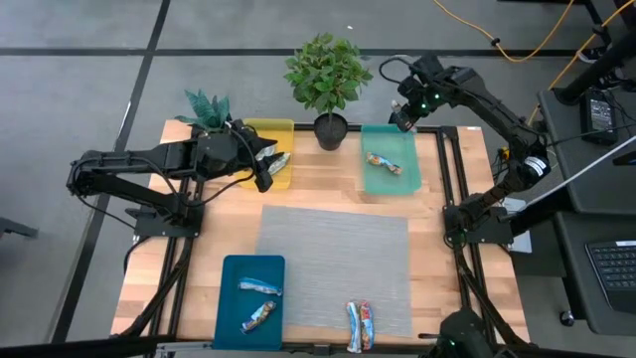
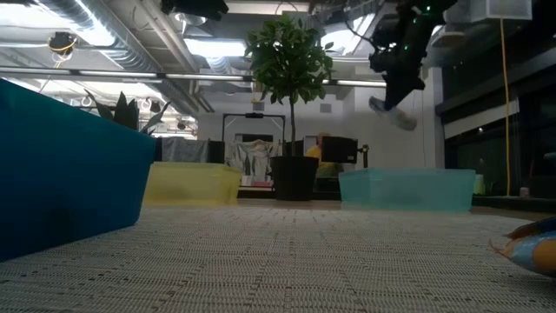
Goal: Pick and place Granola Bars by type
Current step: Put the yellow granola bar into the blue transparent bin
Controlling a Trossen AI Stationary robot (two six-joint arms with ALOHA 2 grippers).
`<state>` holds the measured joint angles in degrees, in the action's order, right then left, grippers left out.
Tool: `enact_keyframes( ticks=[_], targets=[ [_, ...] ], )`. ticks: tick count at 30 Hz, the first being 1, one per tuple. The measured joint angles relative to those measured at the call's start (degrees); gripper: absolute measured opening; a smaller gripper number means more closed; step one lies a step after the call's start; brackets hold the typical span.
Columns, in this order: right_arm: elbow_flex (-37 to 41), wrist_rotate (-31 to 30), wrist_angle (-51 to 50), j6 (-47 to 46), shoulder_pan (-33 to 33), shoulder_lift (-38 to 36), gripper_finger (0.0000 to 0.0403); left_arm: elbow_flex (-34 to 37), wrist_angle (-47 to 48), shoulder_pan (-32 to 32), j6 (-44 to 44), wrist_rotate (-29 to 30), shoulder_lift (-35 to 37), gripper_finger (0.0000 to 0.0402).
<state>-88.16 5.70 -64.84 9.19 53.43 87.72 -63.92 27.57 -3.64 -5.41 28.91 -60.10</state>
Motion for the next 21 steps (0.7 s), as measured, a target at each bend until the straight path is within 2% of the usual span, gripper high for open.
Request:
enact_keyframes(
  ticks=[10, 21],
  targets=[
    [7.6, 0.0, 7.5, 0.0, 0.0, 0.0, 0.0011, 0.0, 0.0, 0.0, -0.9, 0.0, 0.0, 0.0157],
    [19.0, 1.9, 15.5, -1.4, 0.0, 0.0, 0.001, 0.0, -0.8, 0.0, -1.9, 0.0, 0.0, 0.0157]
  ],
)
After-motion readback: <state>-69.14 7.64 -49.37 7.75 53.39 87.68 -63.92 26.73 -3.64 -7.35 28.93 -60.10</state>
